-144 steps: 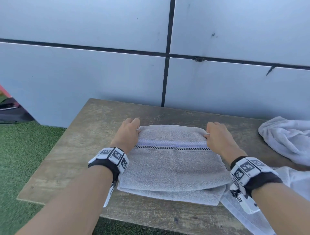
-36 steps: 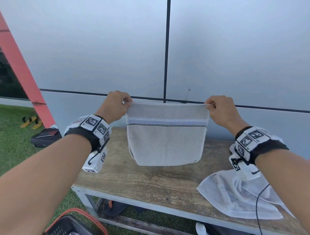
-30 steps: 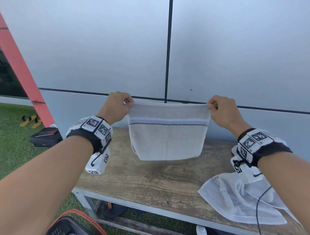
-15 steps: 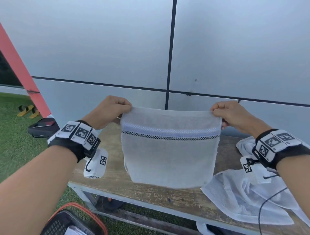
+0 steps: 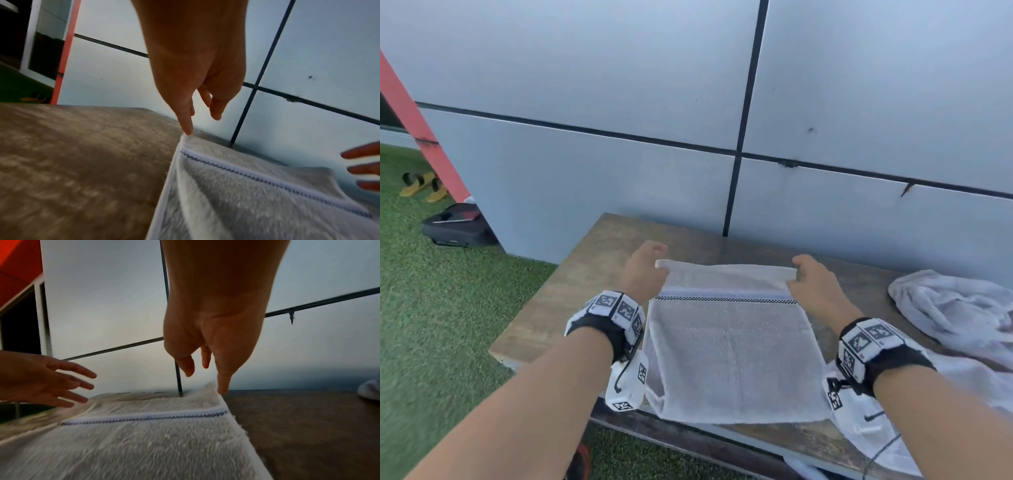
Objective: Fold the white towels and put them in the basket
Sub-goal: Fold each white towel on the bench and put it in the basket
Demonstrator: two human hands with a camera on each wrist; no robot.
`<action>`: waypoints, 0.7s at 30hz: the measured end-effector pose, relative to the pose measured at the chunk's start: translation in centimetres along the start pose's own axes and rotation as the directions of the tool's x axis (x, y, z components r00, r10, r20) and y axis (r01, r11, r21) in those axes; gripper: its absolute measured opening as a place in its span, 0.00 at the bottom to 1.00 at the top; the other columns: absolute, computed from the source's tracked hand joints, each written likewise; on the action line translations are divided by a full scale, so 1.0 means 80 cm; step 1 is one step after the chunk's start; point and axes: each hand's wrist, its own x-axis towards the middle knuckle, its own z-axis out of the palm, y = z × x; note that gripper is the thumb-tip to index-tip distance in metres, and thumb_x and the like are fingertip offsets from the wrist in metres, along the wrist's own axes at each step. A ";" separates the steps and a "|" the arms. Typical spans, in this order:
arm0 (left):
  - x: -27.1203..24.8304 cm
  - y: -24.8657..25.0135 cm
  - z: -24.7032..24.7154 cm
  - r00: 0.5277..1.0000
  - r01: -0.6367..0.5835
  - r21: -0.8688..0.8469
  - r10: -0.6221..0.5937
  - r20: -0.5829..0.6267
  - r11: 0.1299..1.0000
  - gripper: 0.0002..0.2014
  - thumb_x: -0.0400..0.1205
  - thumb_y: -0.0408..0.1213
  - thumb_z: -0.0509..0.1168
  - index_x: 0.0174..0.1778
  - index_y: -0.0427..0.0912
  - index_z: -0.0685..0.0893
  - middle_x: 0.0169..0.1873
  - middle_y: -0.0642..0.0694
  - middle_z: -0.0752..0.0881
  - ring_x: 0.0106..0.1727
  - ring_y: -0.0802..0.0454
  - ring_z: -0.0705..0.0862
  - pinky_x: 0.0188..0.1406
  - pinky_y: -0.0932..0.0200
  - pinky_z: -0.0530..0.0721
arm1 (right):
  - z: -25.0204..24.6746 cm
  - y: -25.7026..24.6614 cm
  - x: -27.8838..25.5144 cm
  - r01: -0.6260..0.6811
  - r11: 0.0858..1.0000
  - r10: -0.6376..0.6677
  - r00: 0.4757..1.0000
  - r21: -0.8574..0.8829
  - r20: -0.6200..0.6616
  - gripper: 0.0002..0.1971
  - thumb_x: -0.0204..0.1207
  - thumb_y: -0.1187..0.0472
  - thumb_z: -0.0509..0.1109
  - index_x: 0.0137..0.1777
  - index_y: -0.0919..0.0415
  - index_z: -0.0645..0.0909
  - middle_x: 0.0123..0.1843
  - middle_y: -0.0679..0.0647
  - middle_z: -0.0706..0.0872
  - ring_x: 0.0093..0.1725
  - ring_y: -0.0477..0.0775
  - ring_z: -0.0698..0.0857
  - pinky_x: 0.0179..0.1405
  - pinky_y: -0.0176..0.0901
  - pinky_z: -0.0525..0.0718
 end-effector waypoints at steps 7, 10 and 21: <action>-0.080 -0.034 0.004 0.993 -0.104 0.037 0.101 0.061 0.994 0.06 0.82 0.34 0.68 0.47 0.52 0.83 0.46 0.53 0.84 0.47 0.53 0.84 0.43 0.62 0.82 | 0.058 0.000 -0.065 0.256 0.961 -0.224 0.941 -0.101 0.252 0.24 0.85 0.58 0.63 0.81 0.54 0.68 0.86 0.52 0.62 0.82 0.57 0.67 0.81 0.54 0.67; -0.123 -0.054 0.004 0.993 -0.094 0.109 0.086 0.083 0.990 0.03 0.82 0.35 0.67 0.44 0.48 0.83 0.40 0.52 0.85 0.41 0.55 0.83 0.37 0.68 0.77 | 0.100 -0.009 -0.094 0.371 0.908 -0.286 0.889 -0.196 0.357 0.25 0.86 0.54 0.61 0.83 0.50 0.64 0.89 0.52 0.53 0.87 0.55 0.50 0.86 0.55 0.53; -0.238 -0.100 0.020 0.976 -0.197 0.084 0.187 0.111 0.977 0.07 0.76 0.46 0.75 0.45 0.48 0.91 0.65 0.46 0.79 0.72 0.52 0.72 0.72 0.51 0.70 | 0.196 -0.017 -0.159 0.409 0.782 -0.272 0.903 -0.470 0.333 0.33 0.81 0.29 0.34 0.85 0.34 0.33 0.87 0.52 0.26 0.85 0.64 0.28 0.79 0.79 0.33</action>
